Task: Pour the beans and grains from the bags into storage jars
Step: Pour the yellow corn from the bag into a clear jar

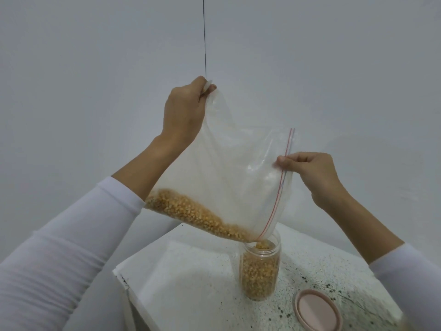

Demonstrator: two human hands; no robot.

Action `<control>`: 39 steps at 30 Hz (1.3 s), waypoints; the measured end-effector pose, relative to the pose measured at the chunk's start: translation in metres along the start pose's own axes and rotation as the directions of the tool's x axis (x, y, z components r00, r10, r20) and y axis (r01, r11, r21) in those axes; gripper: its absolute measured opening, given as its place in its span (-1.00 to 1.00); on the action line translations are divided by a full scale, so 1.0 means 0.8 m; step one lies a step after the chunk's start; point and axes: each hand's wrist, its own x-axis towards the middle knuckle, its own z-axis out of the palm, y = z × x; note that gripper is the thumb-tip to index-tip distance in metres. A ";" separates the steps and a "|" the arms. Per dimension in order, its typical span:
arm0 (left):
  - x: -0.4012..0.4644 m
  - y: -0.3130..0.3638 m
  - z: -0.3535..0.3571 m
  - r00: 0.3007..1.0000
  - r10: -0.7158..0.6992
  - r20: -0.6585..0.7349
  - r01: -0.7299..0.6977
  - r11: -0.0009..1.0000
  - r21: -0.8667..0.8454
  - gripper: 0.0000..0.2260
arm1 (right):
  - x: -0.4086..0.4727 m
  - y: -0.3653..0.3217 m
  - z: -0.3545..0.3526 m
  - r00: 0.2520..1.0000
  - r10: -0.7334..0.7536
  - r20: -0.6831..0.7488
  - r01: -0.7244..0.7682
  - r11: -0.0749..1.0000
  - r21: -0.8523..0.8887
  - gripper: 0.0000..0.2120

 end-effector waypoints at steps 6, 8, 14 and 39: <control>0.000 0.001 0.003 1.000 -0.004 0.021 0.003 1.000 0.023 -0.74 | 0.001 0.003 0.001 0.999 -0.020 -0.037 0.020 1.000 -0.006 -0.96; 0.000 0.001 0.004 1.000 -0.003 0.021 0.002 1.000 0.015 -0.75 | 0.001 0.006 0.001 0.996 -0.034 -0.079 0.035 0.999 0.010 -0.96; 0.001 -0.001 0.006 1.000 -0.019 0.017 0.019 1.000 0.022 -0.76 | 0.002 0.007 0.000 0.993 -0.062 -0.099 0.065 0.998 0.023 -0.94; -0.005 -0.014 0.004 1.000 -0.021 0.012 0.021 1.000 0.019 -0.75 | 0.005 0.008 0.003 0.999 -0.039 -0.026 0.038 0.999 -0.005 -0.94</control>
